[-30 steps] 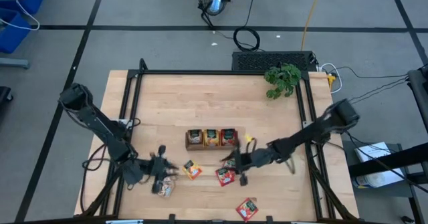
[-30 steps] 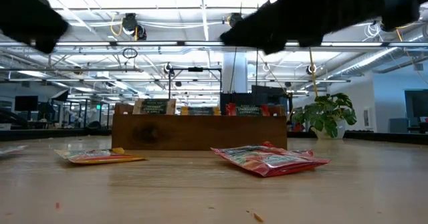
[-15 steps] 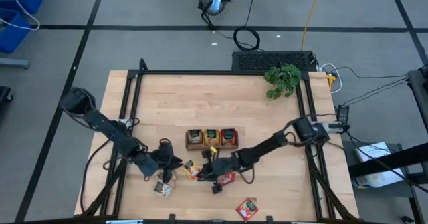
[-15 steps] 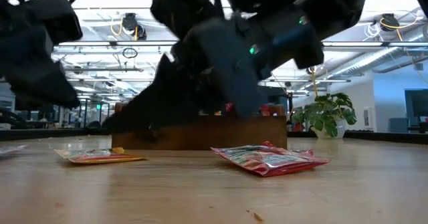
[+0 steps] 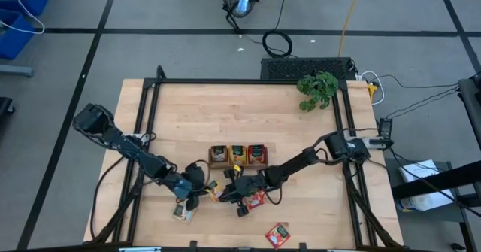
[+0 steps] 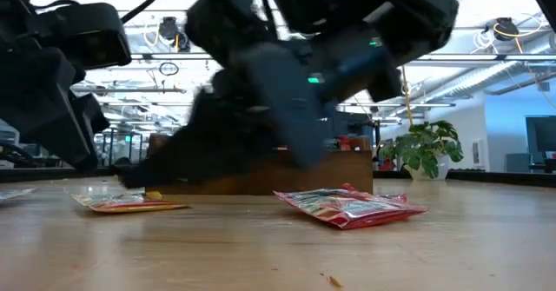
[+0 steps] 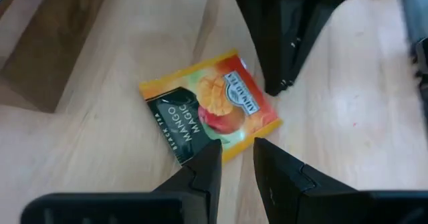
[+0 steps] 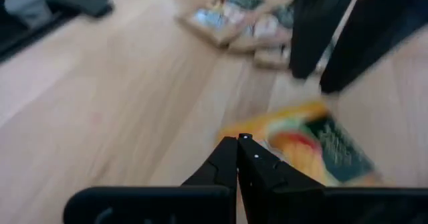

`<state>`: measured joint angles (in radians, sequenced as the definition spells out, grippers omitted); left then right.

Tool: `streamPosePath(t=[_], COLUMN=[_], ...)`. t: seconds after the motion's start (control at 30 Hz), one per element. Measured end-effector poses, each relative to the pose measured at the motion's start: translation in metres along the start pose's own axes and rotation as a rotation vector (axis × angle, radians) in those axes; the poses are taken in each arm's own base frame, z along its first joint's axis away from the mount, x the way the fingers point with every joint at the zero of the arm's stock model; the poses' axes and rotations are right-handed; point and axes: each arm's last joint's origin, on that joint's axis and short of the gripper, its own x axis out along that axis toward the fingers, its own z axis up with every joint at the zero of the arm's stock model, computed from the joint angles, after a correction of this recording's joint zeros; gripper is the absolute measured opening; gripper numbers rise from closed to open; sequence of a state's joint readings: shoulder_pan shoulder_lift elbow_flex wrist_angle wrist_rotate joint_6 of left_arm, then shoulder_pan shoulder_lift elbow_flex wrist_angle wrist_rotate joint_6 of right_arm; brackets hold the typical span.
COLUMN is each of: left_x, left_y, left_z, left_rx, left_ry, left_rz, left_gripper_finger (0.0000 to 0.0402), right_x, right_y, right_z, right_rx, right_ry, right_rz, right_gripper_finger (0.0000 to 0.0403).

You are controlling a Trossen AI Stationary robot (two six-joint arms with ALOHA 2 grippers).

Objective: Pick & Place Tea
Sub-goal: Put the yellow tea bag into the middle section of the wooden organizer

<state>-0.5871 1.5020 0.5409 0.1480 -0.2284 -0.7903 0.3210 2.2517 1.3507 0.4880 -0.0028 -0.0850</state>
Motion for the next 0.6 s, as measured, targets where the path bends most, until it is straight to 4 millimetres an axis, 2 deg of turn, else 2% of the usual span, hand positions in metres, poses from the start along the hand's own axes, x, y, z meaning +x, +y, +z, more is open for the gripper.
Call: streamPosePath(t=[0.1, 0.23, 0.43, 0.6], left_x=[0.002, 0.005, 0.009, 0.01], left_y=[-0.005, -0.008, -0.006, 0.002], left_z=[0.009, 0.016, 0.025, 0.031], left_rx=[-0.002, -0.026, -0.05, -0.108], left_ry=[0.069, 0.158, 0.159, 0.154], left_rz=[0.064, 0.177, 0.196, 0.223], left_gripper_finger=[0.0119, 0.0184, 0.0274, 0.0316], right_x=[0.008, 0.015, 0.016, 0.021], right_y=[0.0, 0.003, 0.0, -0.009], right_z=[0.0, 0.001, -0.001, -0.013], right_rx=[-0.013, -0.038, -0.025, 0.024], right_ry=[0.001, 0.017, 0.054, 0.085], right_rz=[0.001, 0.008, 0.007, -0.005], right_gripper_finger=[0.0, 0.0, 0.0, 0.0])
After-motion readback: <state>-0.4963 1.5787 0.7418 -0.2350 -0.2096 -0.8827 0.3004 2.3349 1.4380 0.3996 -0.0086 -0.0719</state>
